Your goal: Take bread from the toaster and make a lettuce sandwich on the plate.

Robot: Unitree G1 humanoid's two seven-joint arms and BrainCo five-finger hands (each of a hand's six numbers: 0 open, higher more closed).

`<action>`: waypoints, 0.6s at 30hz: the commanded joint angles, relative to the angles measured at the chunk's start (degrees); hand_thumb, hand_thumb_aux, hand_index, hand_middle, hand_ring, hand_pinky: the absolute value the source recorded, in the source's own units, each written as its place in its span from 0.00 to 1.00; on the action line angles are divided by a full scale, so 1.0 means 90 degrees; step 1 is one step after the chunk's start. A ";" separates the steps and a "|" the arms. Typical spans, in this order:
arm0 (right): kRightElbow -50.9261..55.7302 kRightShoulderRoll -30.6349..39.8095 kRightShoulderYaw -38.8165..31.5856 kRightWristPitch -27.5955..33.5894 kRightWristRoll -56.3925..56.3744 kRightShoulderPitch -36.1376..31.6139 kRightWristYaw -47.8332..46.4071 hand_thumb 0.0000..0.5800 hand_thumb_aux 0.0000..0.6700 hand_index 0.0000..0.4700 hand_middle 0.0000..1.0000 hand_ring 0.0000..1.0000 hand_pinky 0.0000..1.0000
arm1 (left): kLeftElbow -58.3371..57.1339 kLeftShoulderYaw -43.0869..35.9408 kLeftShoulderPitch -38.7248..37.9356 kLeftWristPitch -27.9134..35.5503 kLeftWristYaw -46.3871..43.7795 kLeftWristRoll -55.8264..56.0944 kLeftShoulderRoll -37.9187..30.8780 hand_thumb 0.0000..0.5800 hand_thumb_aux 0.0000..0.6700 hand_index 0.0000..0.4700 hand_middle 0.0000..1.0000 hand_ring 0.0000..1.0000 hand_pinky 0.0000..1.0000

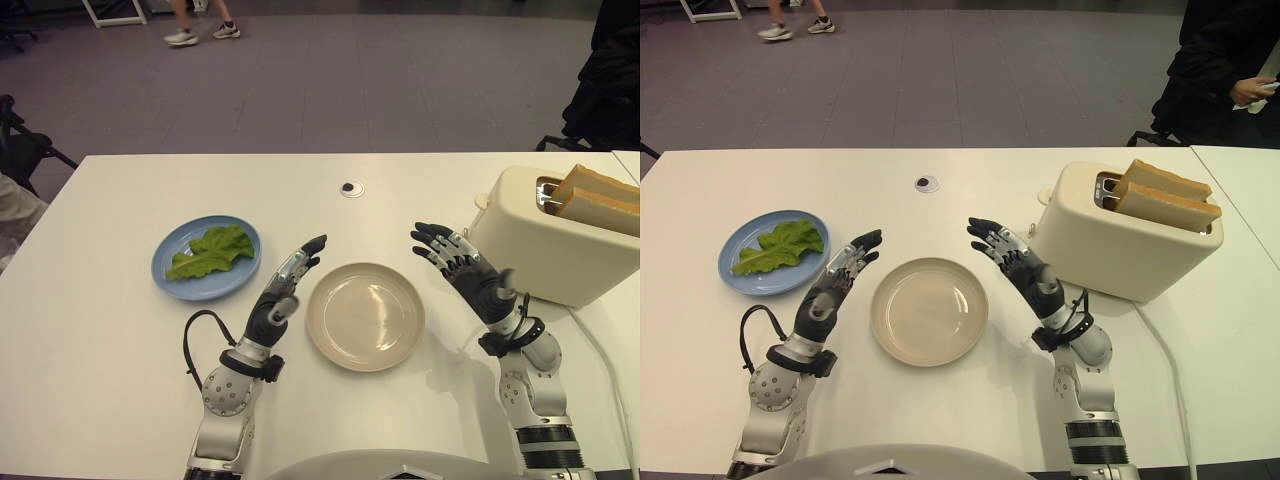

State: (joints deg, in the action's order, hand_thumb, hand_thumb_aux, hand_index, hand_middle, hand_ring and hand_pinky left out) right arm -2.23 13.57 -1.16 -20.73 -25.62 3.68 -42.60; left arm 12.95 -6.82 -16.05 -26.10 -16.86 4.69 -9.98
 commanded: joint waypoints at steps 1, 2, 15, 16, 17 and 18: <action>-0.0020 0.0016 0.0037 0.0012 0.0091 0.0024 0.0011 0.00 0.00 0.00 0.00 0.00 0.00 | 0.0049 -0.0009 -0.0072 0.0047 -0.0021 0.0016 -0.0015 0.00 0.00 0.00 0.00 0.00 0.00; -0.0013 0.0013 0.0043 0.0014 0.0102 0.0020 0.0023 0.00 0.00 0.00 0.00 0.00 0.00 | 0.0045 -0.0001 -0.0069 0.0054 -0.0012 0.0008 -0.0012 0.00 0.00 0.00 0.00 0.00 0.00; -0.0004 0.0004 0.0058 0.0020 0.0134 0.0010 0.0051 0.00 0.00 0.00 0.00 0.00 0.00 | 0.0045 0.0010 -0.0071 0.0074 -0.0006 -0.0001 -0.0015 0.00 0.00 0.00 0.00 0.00 0.00; -0.0008 0.0003 0.0059 0.0021 0.0135 0.0013 0.0051 0.00 0.00 0.00 0.00 0.00 0.00 | 0.0048 0.0009 -0.0075 0.0074 -0.0007 -0.0001 -0.0015 0.00 0.00 0.00 0.00 0.00 0.00; -0.0010 0.0003 0.0059 0.0021 0.0136 0.0014 0.0051 0.00 0.00 0.00 0.00 0.00 0.00 | 0.0049 0.0008 -0.0077 0.0072 -0.0007 -0.0002 -0.0016 0.00 0.00 0.00 0.00 0.00 0.00; -0.0010 0.0004 0.0059 0.0021 0.0138 0.0014 0.0052 0.00 0.00 0.00 0.00 0.00 0.00 | 0.0051 0.0007 -0.0077 0.0073 -0.0007 -0.0003 -0.0015 0.00 0.00 0.00 0.00 0.00 0.00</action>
State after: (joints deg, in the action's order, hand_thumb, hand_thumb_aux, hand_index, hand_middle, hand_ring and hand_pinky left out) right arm -2.22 13.57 -1.08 -20.74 -24.66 3.69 -42.22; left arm 13.00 -6.73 -16.10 -26.10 -16.83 4.68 -9.93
